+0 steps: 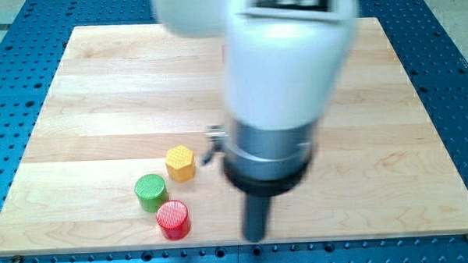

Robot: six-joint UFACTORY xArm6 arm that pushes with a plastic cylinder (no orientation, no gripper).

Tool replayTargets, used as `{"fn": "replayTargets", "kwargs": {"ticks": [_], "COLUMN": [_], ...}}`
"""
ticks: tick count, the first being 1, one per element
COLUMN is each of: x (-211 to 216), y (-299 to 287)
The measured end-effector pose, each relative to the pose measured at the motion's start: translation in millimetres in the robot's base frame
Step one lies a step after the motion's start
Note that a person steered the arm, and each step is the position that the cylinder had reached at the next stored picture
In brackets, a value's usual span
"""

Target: Slide the red circle to the left of the green circle

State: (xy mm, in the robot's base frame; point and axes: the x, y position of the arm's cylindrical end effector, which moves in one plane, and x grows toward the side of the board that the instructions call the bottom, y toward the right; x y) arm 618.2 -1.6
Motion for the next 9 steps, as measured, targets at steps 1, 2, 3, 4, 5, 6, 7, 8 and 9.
{"fn": "replayTargets", "kwargs": {"ticks": [1,2,3,4,5,6,7,8,9], "x": [-7,-10,-13,-22,-41,-41,-29,-9,1], "y": [-63,-122,-101,-76,-131,-149,-91,-74,-100]}}
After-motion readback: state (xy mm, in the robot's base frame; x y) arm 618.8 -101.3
